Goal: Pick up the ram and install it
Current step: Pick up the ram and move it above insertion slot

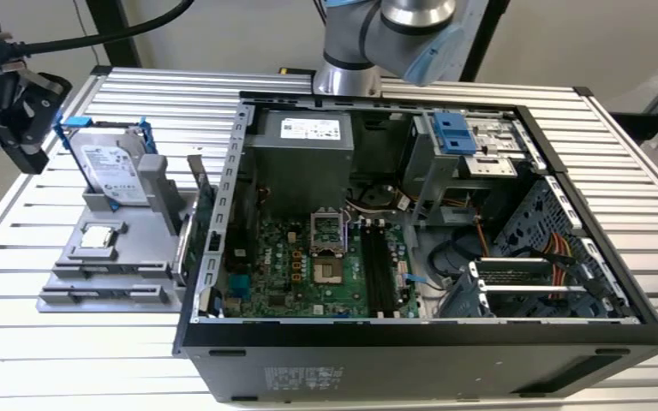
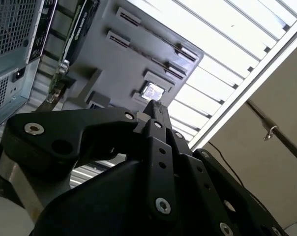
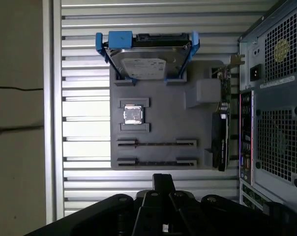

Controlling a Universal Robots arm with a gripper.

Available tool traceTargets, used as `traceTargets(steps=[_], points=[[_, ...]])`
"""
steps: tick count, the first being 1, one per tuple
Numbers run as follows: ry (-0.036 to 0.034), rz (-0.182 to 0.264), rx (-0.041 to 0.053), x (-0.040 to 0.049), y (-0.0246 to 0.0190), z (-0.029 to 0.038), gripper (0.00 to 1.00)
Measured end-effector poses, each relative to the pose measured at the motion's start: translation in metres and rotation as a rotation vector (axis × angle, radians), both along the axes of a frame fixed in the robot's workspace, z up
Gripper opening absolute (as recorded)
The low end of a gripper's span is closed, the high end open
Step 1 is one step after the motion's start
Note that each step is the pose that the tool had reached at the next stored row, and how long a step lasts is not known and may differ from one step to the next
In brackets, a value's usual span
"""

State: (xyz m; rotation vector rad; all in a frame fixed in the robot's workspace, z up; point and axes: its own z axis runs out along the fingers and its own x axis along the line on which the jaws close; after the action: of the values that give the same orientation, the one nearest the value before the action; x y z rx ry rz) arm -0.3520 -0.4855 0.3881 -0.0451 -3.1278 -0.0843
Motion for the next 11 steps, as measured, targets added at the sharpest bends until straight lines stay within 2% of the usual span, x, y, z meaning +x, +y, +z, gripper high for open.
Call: traceTargets(steps=[7,11], points=[[0.0000,0.000,0.0000,0.0000,-0.0075,0.0000,0.00],[0.0000,0.000,0.0000,-0.0001,-0.0088,0.0000,0.00]])
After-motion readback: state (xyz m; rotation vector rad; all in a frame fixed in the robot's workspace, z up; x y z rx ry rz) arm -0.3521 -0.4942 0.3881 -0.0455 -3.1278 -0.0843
